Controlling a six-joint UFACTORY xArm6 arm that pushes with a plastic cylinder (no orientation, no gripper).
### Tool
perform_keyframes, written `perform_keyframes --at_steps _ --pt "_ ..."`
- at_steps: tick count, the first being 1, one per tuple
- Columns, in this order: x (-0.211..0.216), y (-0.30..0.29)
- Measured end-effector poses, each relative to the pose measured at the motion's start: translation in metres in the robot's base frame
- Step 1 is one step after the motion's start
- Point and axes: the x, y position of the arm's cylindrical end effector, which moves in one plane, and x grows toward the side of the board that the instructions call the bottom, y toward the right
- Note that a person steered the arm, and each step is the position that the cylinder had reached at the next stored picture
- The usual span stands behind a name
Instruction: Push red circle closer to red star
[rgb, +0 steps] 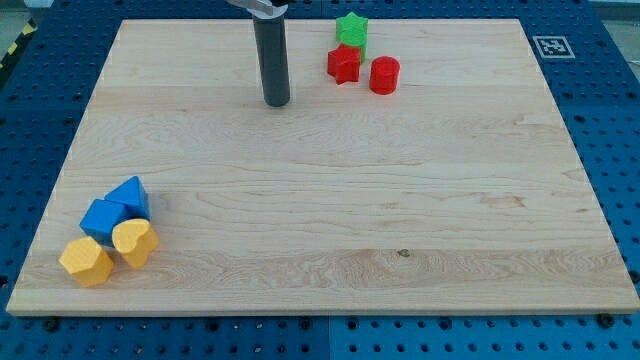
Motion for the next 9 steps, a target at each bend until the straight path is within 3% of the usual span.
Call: perform_keyframes --at_steps 4,5,9 --pt "0.009 0.086" --pt "0.009 0.143" --pt "-0.003 0.204"
